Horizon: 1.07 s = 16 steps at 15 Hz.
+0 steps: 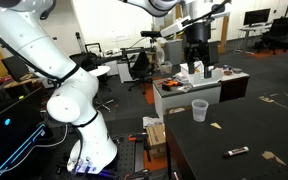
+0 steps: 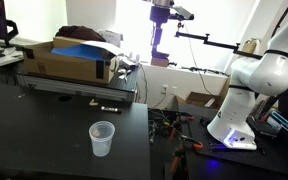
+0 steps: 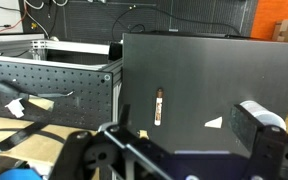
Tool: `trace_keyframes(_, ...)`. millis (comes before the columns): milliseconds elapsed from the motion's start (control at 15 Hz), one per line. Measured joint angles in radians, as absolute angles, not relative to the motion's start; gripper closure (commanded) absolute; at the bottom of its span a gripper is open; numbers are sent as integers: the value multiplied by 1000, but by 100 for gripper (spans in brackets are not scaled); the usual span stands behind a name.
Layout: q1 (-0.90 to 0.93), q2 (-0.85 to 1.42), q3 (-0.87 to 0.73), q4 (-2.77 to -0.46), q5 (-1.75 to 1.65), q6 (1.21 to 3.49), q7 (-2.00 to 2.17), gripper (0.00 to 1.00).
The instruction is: Move the cup to the right
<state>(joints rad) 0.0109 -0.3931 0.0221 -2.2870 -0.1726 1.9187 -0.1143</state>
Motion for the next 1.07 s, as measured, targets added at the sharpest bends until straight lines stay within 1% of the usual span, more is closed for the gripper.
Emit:
trace_keyframes(533, 90, -241, 40, -2136, -130, 1951, -251, 0)
trace_keyframes(1067, 127, -47, 49, -2075, -6, 2104, -454, 0)
